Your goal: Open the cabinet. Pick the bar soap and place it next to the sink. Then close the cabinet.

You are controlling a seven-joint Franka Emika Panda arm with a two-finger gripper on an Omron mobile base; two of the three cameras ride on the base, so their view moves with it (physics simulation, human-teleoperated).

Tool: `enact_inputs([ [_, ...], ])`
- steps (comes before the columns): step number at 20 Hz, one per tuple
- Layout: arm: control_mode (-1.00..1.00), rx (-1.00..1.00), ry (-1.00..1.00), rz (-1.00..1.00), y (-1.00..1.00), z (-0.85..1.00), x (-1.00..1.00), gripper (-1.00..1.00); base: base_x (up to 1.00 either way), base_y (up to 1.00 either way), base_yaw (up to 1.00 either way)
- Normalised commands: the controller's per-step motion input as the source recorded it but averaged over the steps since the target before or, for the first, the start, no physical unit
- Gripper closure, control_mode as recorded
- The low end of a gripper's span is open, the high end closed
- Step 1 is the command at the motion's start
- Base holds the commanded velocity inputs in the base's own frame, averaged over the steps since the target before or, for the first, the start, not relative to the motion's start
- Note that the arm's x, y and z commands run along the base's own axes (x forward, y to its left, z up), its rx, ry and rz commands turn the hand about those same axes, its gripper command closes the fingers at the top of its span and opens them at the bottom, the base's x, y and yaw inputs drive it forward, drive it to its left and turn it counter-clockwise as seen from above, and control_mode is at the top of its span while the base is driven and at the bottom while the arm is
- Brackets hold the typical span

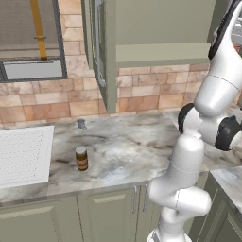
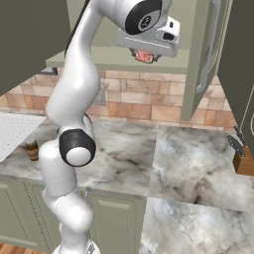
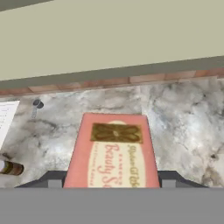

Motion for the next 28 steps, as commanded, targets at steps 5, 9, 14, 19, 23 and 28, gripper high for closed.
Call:
enact_inputs([
  [5, -1.00, -0.15, -0.09, 0.00, 0.42, -0.86, -0.59, 1.00, 0.00, 0.00, 0.00],
  [9, -1.00, -0.10, -0.02, 0.00, 0.43, -0.66, -0.51, 1.00, 0.00, 0.00, 0.00],
  [14, -1.00, -0.13, -0.19, 0.00, 0.47, -0.61, -0.53, 1.00, 0.00, 0.00, 0.00],
  [19, -1.00, -0.15, -0.33, 0.00, 0.48, -0.53, -0.35, 1.00, 0.00, 0.00, 0.00],
  [23, -1.00, -0.11, -0.32, 0.00, 0.54, -0.44, -0.12, 1.00, 0.00, 0.00, 0.00],
  [28, -1.00, -0.10, -0.31, 0.00, 0.48, -0.34, -0.10, 1.00, 0.00, 0.00, 0.00],
])
